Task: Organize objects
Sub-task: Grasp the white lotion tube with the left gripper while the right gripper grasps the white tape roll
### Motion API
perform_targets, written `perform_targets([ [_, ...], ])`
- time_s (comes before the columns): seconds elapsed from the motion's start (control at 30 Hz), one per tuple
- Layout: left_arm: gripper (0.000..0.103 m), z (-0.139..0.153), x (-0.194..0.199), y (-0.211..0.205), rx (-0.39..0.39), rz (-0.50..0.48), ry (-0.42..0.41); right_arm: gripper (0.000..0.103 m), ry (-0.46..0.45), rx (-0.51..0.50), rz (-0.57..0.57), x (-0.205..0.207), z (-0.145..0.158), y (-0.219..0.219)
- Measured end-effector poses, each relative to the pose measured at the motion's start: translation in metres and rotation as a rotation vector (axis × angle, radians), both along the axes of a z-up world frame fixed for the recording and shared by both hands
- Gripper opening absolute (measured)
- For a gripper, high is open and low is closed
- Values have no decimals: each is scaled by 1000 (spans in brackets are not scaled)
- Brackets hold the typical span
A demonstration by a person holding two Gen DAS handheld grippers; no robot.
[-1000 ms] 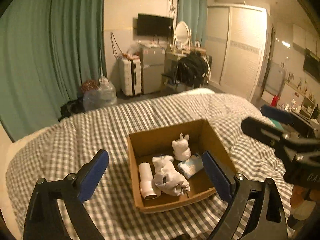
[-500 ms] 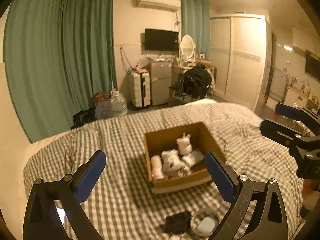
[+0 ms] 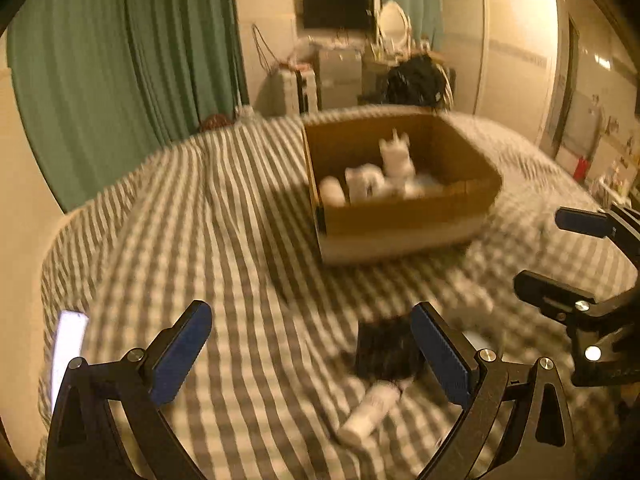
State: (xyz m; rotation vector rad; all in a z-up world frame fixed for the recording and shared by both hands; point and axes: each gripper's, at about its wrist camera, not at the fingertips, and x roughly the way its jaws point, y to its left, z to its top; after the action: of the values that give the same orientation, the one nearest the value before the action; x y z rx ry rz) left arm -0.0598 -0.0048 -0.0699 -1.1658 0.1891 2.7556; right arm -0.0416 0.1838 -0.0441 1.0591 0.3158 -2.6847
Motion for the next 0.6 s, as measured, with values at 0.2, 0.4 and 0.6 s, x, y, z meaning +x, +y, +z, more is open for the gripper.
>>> perform_targets([
  [0.2,102,-40,11,6,-50,-60,-102,92,-138,9,13,-9,-53,-6],
  [0.4,102,-65,11,16,-68,-114,-188,92,-195,10,32,-10,-68,-8],
  [0.6,101,-83,9,36,-70,-204,-229,92,-222,-21,8,-14,-68,-3],
])
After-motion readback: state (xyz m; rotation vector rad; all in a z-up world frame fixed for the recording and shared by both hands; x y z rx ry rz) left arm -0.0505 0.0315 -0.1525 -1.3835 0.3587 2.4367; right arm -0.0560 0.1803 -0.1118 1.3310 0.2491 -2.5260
